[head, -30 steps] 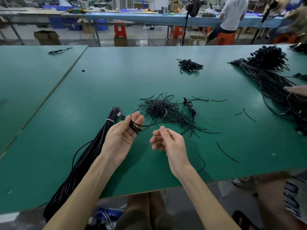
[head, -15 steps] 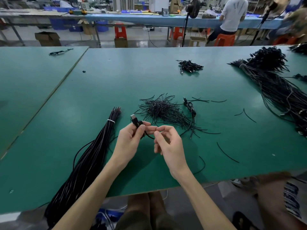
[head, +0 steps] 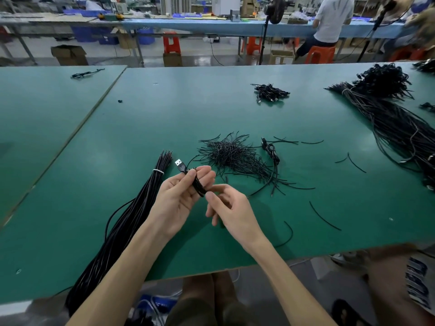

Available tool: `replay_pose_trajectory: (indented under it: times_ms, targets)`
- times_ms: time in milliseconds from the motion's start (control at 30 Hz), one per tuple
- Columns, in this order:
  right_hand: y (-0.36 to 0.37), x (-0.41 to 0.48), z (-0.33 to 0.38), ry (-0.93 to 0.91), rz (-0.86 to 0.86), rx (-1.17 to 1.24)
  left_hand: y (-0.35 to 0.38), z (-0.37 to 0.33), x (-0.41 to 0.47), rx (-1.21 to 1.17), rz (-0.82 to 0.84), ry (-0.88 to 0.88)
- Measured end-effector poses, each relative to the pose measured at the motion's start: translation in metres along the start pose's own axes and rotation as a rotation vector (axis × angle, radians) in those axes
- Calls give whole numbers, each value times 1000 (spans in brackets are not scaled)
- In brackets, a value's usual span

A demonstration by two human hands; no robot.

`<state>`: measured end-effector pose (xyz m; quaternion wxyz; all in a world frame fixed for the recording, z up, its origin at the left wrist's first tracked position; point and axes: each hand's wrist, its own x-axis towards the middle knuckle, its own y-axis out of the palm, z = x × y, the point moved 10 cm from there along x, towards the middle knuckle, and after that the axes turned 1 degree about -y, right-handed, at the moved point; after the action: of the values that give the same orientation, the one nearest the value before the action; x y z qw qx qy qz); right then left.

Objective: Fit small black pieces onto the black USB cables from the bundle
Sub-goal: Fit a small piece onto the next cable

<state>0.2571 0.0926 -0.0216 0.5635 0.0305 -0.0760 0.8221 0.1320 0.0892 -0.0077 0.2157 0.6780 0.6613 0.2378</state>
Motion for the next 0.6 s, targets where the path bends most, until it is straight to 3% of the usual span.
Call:
replay_pose_trajectory:
  times_ms: [133,367,600]
  targets:
    - [-2,-3,3,-9,27,1,7,3,-2,30,60,-26]
    - [-12,-3,11,-78,-83,-136,12,7,-4,181,95,2]
    - [2,-3,12,-102,22,-139,17,14,-6,286,133,-11]
